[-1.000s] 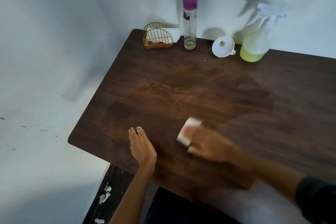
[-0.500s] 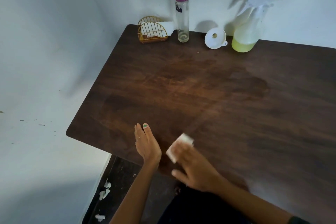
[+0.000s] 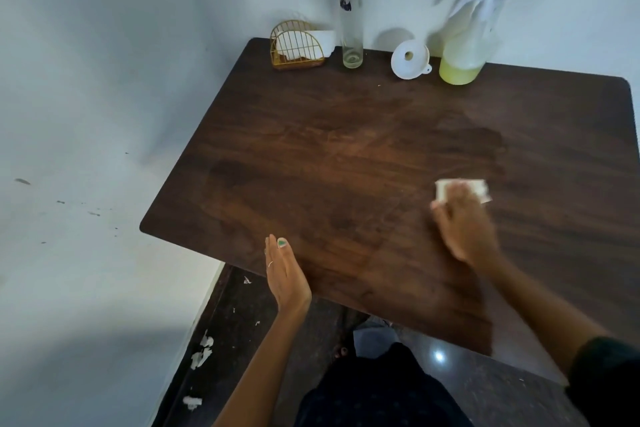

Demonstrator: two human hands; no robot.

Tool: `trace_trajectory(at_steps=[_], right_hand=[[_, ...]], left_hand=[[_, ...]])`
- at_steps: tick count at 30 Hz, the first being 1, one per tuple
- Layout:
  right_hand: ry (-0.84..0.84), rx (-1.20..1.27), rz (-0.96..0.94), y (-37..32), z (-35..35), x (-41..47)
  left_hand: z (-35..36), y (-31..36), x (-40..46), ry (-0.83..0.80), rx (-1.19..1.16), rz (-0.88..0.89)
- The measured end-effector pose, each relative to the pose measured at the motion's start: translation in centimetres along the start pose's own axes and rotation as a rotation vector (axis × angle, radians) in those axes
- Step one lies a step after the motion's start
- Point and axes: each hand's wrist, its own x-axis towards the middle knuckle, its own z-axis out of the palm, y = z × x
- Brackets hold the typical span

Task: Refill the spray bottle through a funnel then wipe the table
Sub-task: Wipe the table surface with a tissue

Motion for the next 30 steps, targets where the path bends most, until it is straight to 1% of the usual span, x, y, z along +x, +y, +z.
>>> trace_trajectory(at_steps=[1,3,5,7,9,10,11,14,17,20,23,26,28,30], right_hand=[[-0.042,0.046,-0.11,-2.2,1.6,-2.5],[-0.131,0.094,-0.402,-6.7,4.7,-8.1],[-0.228,0.06,-0.68,-10.7,7.6,-11.5],[-0.333,-0.096,-0.858,-14.1,9.6,-11.0],[-0.451,-0.212,-1.009,-17.7,10.6,-8.3],[-0.478,-0.247,-1.062,-19.3,11.0,-6.7],[-0.482,-0.258,-1.072,-20.9,11.4,-5.0],[-0.448,-0.233,-0.948,-24.3,10.7,1.1],[-0.341,-0.204,-0.79,-24.4,8.8,7.8],[-0.256,-0.259,-0.639,-20.0,6.1,13.8],[-0.179,-0.302,-0.365,-12.6,3.1,17.2],[-0.14,-0.249,-0.125,-6.2,0.3,16.6],[-0.08,-0.212,-0.042,-4.2,-0.2,13.9],[0.006,-0.176,0.002,-3.9,0.8,9.9]], left_hand=[[-0.1,-0.1,-0.2,0.001,-0.019,-0.001],[-0.3,-0.2,-0.5,0.008,-0.067,-0.009],[-0.6,-0.2,-0.5,0.025,-0.115,-0.012],[-1.0,-0.1,-0.3,0.037,-0.15,-0.025],[-1.4,-0.1,0.0,0.055,-0.199,-0.034],[-1.6,-0.2,0.3,0.069,-0.226,-0.035],[-1.7,-0.2,0.5,0.084,-0.248,-0.036],[-1.8,0.0,1.1,0.116,-0.244,-0.035],[-1.8,0.3,1.6,0.128,-0.2,-0.021],[-1.8,0.9,2.0,0.108,-0.161,-0.012],[-1.3,1.6,1.9,0.09,-0.146,-0.008],[-0.7,2.1,1.7,0.061,-0.128,-0.013],[-0.3,2.2,1.4,0.039,-0.121,-0.008],[0.1,2.2,1.0,0.02,-0.112,-0.004]])
